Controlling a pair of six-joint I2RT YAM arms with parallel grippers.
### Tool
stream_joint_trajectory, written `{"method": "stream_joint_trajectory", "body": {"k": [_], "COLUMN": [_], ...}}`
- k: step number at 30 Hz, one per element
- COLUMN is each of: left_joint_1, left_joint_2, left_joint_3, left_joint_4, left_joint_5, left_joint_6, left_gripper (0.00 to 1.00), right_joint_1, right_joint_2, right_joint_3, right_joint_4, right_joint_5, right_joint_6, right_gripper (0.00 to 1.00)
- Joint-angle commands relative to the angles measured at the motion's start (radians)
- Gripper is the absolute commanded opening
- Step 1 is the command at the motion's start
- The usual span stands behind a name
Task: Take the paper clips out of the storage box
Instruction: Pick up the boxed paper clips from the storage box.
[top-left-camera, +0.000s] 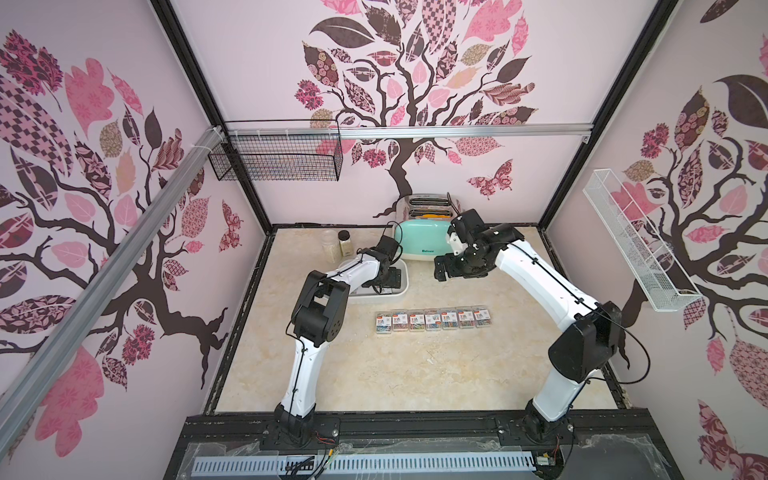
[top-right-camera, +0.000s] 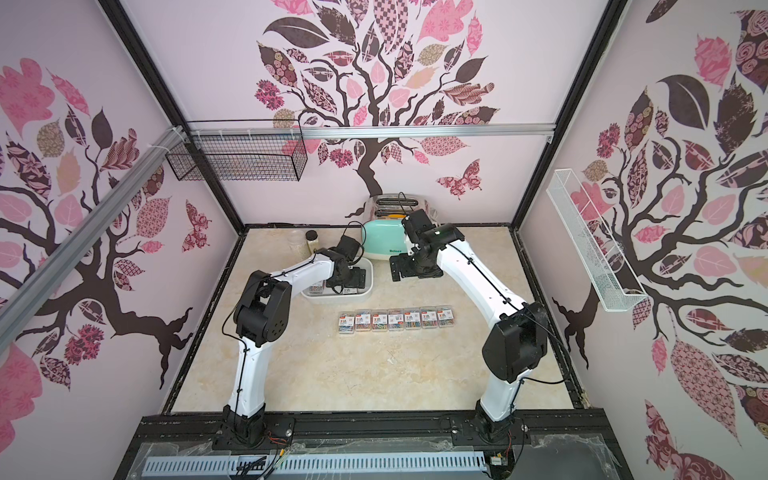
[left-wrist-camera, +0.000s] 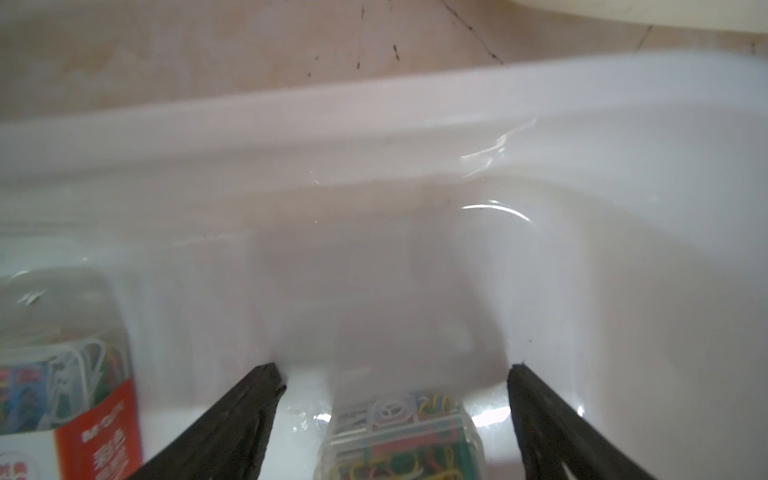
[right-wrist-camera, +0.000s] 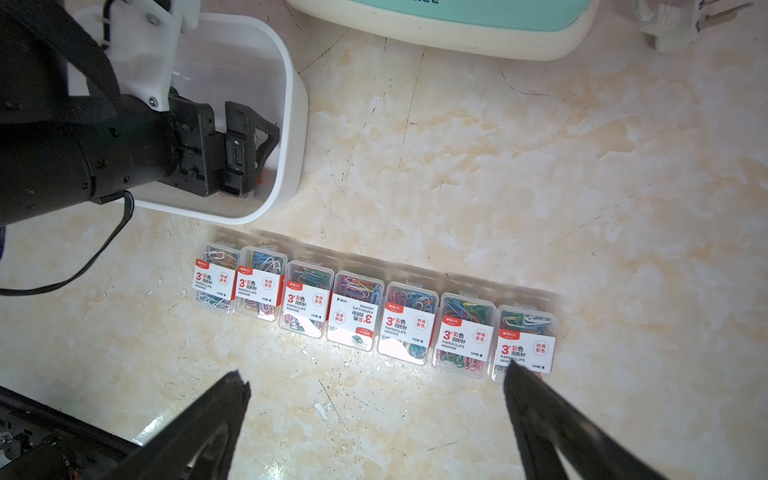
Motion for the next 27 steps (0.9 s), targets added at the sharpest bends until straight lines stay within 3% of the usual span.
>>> {"method": "stream_joint_trajectory", "body": {"k": [1, 4, 10, 27], "left_joint_1": [0.006, 0.004, 0.004, 0.010], "left_joint_2": [-0.047, -0.056, -0.028, -0.102], "left_joint_3": [-0.014, -0.025, -0.034, 0.034], "left_joint_4": [-0.034, -0.055, -0.053, -0.050], "left_joint_5": [-0.005, 0.010, 0.025, -0.007], "left_joint_6": [-0.011, -0.027, -0.032, 0.010], "left_gripper": [0.92, 0.86, 0.59, 0.56], "right_joint_1": [0.002, 0.002, 0.002, 0.002], "right_joint_2": [0.024, 0.024, 0.024, 0.011], "right_joint_3": [0.038, 0.037, 0.033, 0.031], "right_joint_4": [-0.014, -0.010, -0.003, 0.007], "right_joint_5": [-0.006, -0.010, -0.012, -0.006], "right_joint_6": [-0.013, -0.009, -0.005, 0.015], "right_gripper": [0.99, 0.99, 0.99, 0.99]}}
